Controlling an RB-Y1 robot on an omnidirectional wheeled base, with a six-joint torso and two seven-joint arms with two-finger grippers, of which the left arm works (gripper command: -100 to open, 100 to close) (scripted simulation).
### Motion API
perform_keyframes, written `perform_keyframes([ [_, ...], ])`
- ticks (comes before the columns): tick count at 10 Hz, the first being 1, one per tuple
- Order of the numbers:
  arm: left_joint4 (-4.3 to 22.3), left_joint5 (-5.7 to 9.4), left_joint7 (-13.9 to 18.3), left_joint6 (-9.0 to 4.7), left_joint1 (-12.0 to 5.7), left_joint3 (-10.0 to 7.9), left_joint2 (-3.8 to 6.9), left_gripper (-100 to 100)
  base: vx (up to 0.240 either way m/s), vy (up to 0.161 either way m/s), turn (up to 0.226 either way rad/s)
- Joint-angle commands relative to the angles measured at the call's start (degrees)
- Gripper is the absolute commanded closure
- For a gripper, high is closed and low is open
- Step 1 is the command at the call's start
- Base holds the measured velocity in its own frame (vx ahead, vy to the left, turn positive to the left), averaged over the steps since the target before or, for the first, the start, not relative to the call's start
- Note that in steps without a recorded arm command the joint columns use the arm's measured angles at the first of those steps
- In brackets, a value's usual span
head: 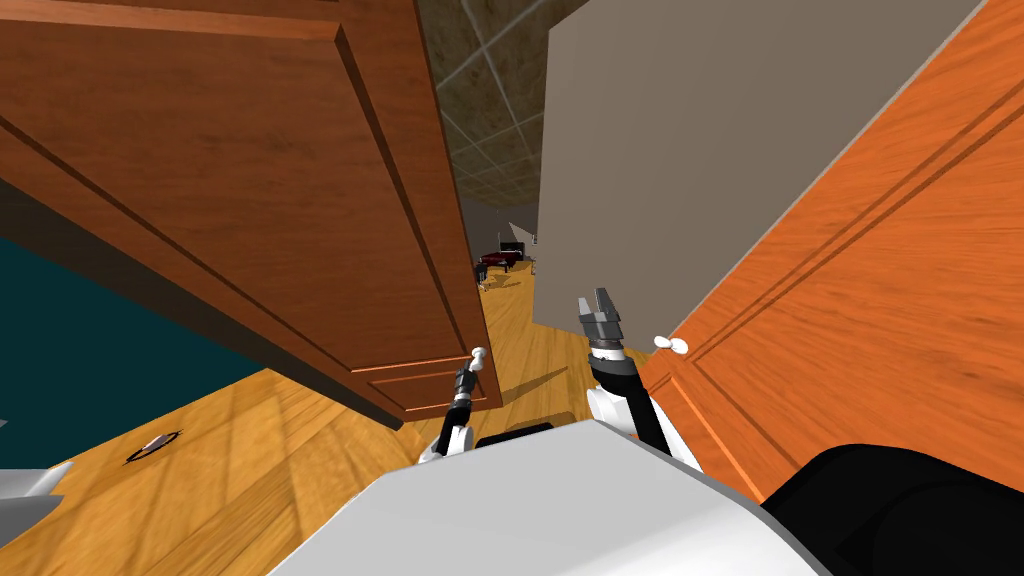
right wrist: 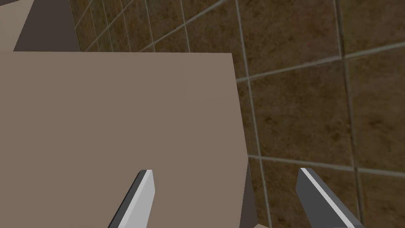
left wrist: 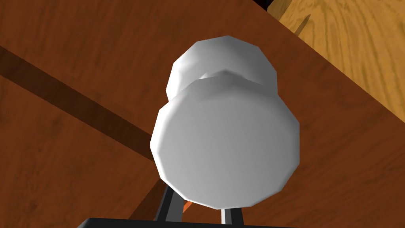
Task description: Push the door open
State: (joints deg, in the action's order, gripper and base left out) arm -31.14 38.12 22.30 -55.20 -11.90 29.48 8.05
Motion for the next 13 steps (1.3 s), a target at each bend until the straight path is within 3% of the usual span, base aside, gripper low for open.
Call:
perform_keyframes([
  [1, -1.29, 1.02, 2.16, -0.63, -0.61, 0.29, -0.36, 100, 0.017, 0.0, 0.003],
  [2, -1.29, 1.02, 2.16, -0.63, -0.61, 0.29, -0.36, 100, 0.028, 0.003, -0.015],
  [3, -1.14, 2.19, 4.33, -0.63, -0.81, 0.55, -0.67, 100, 0.035, 0.0, -0.017],
  [6, -1.14, 2.19, 4.5, -0.63, -0.81, 0.55, -0.67, 100, 0.019, -0.007, -0.002],
  [7, -0.99, 3.35, 6.84, -0.64, -1.02, 0.8, -0.97, 100, 0.02, -0.005, 0.01],
  [8, -0.99, 3.35, 6.84, -0.64, -1.02, 0.8, -0.97, 100, 0.017, -0.002, -0.012],
  [9, 1.06, 3.35, 6.84, -0.64, -1.02, 0.8, -0.97, 100, 0.018, -0.002, -0.028],
  [10, 4.0, 4.99, 10.53, -1.79, -1.75, 2.18, -2.4, -100, -0.015, 0.053, -0.011],
  [11, 4.0, 4.99, 10.53, -1.79, -1.75, 2.18, -2.4, -100, -0.05, 0.061, -0.012],
  [13, 2.97, 6.81, 12.92, -2.11, -1.26, 3.35, -3.09, -100, -0.074, 0.033, -0.049],
])
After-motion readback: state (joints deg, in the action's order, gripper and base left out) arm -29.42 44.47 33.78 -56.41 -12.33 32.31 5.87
